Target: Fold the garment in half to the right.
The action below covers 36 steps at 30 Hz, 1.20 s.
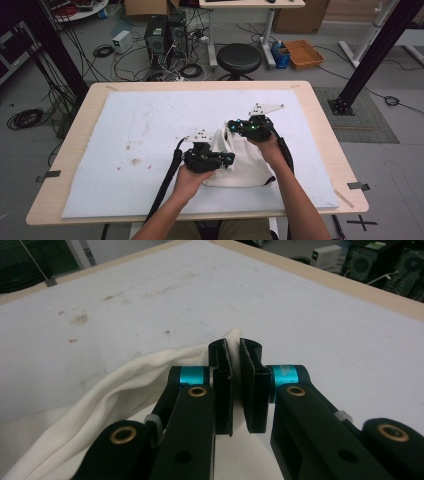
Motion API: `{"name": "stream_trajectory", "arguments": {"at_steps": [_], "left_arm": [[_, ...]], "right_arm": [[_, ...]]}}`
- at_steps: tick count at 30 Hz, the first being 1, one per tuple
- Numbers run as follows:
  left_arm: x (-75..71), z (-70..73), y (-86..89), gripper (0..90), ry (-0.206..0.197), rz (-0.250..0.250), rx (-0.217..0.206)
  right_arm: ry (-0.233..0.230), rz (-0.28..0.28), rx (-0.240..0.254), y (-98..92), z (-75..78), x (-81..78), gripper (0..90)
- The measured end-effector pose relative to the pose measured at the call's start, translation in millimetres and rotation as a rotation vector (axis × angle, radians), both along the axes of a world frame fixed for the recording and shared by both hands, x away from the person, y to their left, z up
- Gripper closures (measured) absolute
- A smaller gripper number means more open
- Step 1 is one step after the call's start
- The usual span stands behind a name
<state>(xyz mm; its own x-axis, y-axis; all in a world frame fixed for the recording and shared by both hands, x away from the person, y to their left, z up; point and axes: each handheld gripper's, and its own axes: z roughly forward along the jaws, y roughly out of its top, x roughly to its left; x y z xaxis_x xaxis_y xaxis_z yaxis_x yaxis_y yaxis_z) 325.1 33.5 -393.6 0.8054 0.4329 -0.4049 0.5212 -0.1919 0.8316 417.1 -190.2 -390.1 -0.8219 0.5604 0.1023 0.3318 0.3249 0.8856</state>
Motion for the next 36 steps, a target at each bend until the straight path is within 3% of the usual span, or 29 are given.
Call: {"name": "stream_trajectory", "arguments": {"at_steps": [13,19,21,22,23,25,28,30,33,36], "left_arm": [[6.4,-9.4,-44.7,85.8,0.040,-0.042,0.034],[6.9,-13.3,-55.7,85.5,0.044,-0.052,0.037],[6.6,-13.6,-54.1,82.2,0.023,-0.059,0.015],[6.2,-13.1,-51.7,77.7,0.009,-0.049,0.003],[6.2,-12.0,-47.2,70.7,-0.008,-0.041,-0.002],[5.8,-10.0,-33.8,58.1,-0.055,-0.019,-0.025],[6.4,-8.5,-4.5,44.9,-0.124,0.041,-0.037],[8.5,-9.4,18.3,38.6,-0.147,0.095,-0.032],[9.9,-13.0,51.7,31.4,-0.184,0.173,0.018],[10.0,-18.0,83.9,29.6,-0.188,0.248,0.050]], "right_arm": [[0.030,-0.072,-0.009,-40.0,-16.4,-4.3,85.1],[0.039,-0.099,-0.012,-54.7,-22.2,-9.3,84.4],[0.046,-0.114,-0.016,-59.1,-25.3,-10.7,79.7],[0.059,-0.129,-0.018,-61.6,-26.6,-11.4,71.2],[0.068,-0.154,-0.010,-64.7,-27.3,-12.3,61.7],[0.075,-0.201,0.023,-75.3,-26.8,-15.7,52.3],[0.057,-0.244,0.046,-88.8,-23.3,-25.4,48.2],[0.045,-0.253,0.057,-95.6,-19.7,-35.0,48.1],[0.028,-0.228,0.032,-95.7,-14.7,-52.9,51.3],[0.032,-0.123,0.019,-87.6,-15.9,-70.6,56.2]]}}
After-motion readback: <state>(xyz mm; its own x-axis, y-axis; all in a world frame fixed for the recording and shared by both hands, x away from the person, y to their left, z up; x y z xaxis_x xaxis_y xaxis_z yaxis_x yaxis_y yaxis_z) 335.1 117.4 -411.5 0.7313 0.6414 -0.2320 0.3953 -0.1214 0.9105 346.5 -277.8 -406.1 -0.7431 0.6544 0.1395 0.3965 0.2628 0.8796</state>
